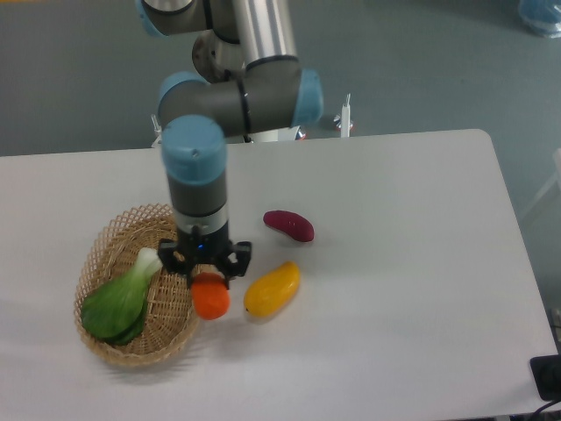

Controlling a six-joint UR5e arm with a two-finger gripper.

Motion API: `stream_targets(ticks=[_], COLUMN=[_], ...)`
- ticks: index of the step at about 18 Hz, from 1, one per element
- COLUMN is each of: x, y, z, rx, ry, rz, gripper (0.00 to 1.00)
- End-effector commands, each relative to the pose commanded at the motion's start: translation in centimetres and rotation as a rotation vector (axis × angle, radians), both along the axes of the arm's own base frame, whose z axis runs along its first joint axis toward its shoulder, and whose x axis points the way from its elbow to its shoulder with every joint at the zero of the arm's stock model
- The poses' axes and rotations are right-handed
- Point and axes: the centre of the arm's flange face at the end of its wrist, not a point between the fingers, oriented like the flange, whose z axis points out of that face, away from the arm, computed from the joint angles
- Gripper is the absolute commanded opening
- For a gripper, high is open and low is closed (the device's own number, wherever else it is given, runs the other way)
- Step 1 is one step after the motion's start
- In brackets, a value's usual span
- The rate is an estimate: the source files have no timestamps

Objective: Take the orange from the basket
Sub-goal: 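Carry the held orange up and away from the basket past the mango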

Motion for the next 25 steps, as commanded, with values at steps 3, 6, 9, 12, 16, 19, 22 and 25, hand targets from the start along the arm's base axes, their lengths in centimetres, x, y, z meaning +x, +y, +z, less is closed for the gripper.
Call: stream_targets(ticks=[3,6,9,12,16,19,22,25], x=[-2.2,-4.8,-7.2,-9.8,-12.4,-14.3,-15.9,-16.5], y=[-1.2,-3.0,-4.9,-6.9,-8.8,-10.3,-11.6,-12.3], z=[-0.1,-0.4,-0.3,0.1,0.4,0.1,0.5,0.3], rx=[-0.028,-0.044,-0.064,-0.081,-0.091,-0.108,-0.113,-0.127], ry=[0.041,0.057,0.071,0.083,0.102,0.116,0.125,0.125], rz=[-0.079,-0.118,-0.175,-0.216,-0.259,-0.316,-0.323,-0.368], gripper=[0.51,0.51,0.51,0.51,0.51,0.51,0.51,0.51])
